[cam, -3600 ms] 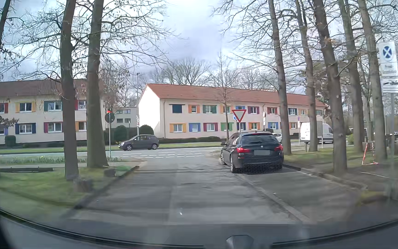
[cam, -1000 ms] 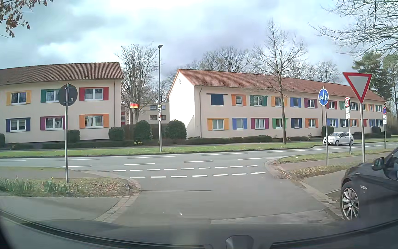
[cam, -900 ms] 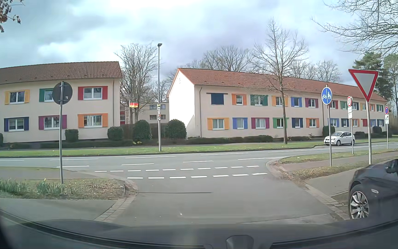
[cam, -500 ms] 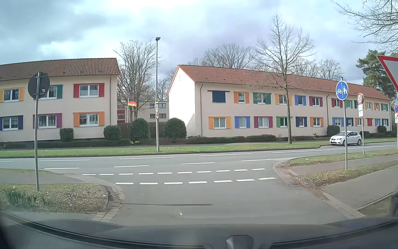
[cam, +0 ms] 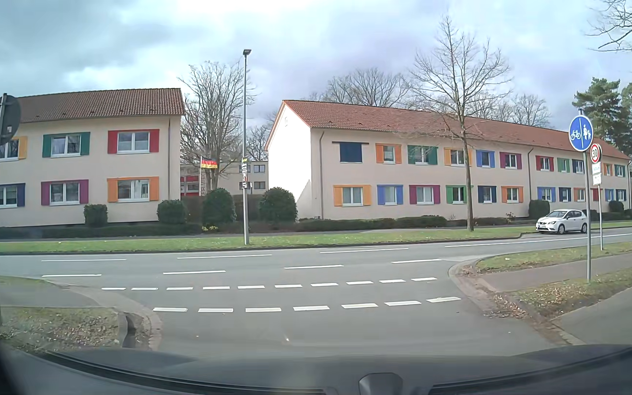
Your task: Follow the waypoints while adhering to traffic rules and regulations
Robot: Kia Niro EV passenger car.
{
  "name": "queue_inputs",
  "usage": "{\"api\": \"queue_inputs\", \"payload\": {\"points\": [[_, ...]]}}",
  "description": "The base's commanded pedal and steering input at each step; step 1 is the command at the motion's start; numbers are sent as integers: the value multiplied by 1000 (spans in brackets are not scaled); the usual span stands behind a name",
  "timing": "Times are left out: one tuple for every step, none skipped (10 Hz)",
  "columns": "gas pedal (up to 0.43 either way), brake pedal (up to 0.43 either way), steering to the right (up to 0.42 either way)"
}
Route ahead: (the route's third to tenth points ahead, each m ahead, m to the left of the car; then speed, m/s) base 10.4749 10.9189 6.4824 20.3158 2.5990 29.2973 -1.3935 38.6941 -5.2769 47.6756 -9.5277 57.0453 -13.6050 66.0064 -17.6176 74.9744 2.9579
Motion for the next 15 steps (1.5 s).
{"api": "queue_inputs", "payload": {"points": [[0, 30, -14], [0, 49, -15], [0, 61, -17], [0, 79, -23], [0, 98, -37], [0, 152, -64], [0, 189, -93], [0, 220, -126], [0, 250, -161], [0, 250, -196], [0, 250, -236], [0, 244, -274], [0, 232, -299], [0, 226, -330], [0, 220, -357]]}}
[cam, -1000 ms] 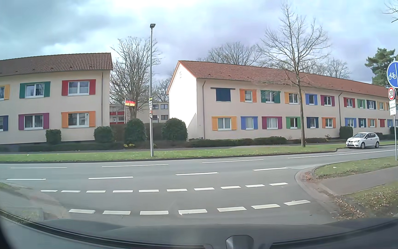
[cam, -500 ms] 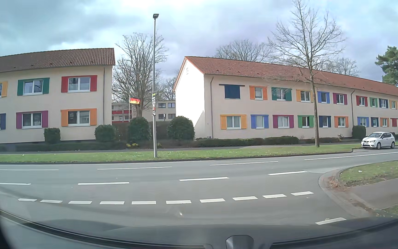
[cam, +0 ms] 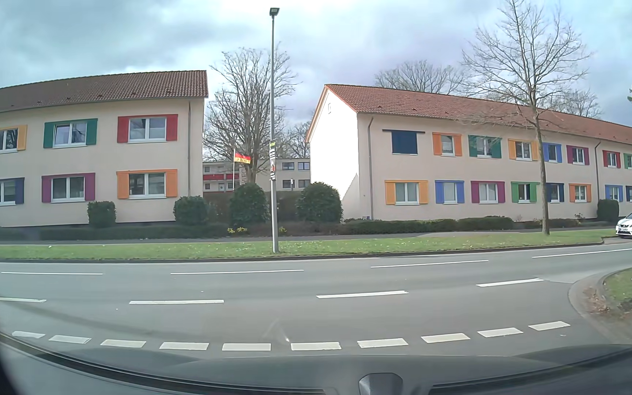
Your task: Follow the waypoints while adhering to traffic rules and regulations
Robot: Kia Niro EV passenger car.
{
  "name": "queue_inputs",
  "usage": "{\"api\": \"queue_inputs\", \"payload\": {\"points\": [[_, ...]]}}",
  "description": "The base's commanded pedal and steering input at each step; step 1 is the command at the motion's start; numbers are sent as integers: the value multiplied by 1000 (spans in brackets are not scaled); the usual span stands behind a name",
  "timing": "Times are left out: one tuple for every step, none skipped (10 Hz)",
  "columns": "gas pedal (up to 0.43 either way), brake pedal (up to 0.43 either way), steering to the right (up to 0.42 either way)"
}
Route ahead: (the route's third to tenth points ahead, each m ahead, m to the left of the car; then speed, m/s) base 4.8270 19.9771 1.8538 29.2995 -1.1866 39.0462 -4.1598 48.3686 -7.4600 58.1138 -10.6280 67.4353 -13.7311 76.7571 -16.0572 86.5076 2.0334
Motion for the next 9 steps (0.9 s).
{"api": "queue_inputs", "payload": {"points": [[0, 213, -378], [0, 207, -401], [0, 201, -422], [0, 195, -435], [0, 189, -453], [0, 183, -468], [0, 177, -481], [0, 177, -490], [0, 171, -502]]}}
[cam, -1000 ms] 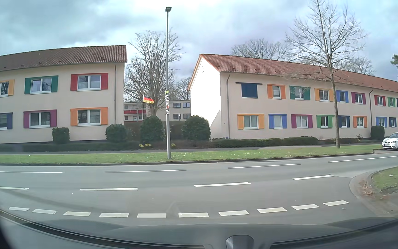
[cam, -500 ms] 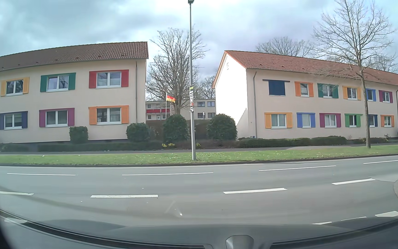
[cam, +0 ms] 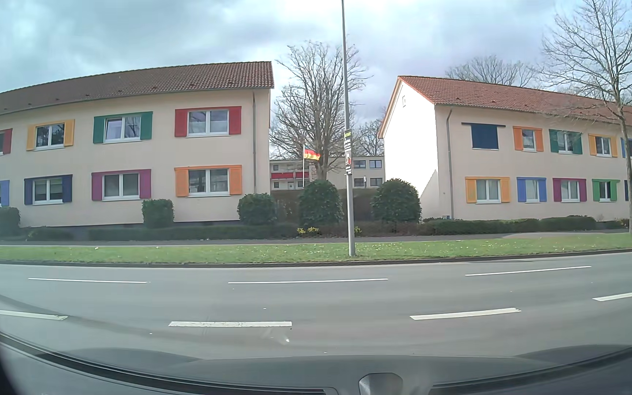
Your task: Follow the waypoints while adhering to traffic rules and regulations
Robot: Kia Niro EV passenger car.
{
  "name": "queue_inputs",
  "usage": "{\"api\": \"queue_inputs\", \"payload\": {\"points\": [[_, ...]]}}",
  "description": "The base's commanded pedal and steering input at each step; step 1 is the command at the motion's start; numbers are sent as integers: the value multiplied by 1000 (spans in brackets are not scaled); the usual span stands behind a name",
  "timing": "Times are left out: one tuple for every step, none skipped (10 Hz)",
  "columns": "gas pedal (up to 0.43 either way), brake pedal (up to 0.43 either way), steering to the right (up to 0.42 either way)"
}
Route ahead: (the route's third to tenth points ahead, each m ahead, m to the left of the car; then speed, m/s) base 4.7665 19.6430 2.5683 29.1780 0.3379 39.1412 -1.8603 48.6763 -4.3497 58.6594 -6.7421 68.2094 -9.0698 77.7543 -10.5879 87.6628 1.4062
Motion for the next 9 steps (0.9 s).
{"api": "queue_inputs", "payload": {"points": [[0, 177, -510], [0, 171, -515], [0, 171, -521], [0, 177, -524], [0, 189, -526], [0, 195, -531], [0, 183, -539], [0, 177, -547], [0, 159, -557]]}}
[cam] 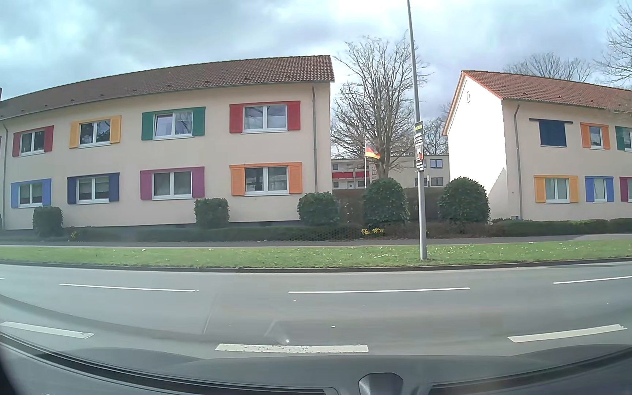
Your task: Follow the waypoints while adhering to traffic rules and regulations
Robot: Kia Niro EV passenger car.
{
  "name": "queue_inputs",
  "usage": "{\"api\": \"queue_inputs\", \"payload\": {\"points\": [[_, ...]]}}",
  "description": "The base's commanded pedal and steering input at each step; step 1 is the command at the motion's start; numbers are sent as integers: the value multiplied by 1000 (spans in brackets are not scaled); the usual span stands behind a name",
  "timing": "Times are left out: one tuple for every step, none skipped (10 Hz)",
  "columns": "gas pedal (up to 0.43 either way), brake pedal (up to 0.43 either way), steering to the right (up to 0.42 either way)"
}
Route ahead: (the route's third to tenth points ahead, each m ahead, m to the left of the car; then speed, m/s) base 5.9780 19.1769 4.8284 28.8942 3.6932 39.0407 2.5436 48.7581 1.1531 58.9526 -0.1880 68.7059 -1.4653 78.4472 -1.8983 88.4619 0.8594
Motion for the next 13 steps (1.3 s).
{"api": "queue_inputs", "payload": {"points": [[0, 152, -569], [0, 152, -579], [0, 152, -586], [0, 146, -593], [0, 146, -597], [0, 146, -602], [0, 140, -608], [0, 134, -613], [0, 122, -617], [0, 110, -618], [0, 104, -617], [0, 116, -617], [0, 122, -616]]}}
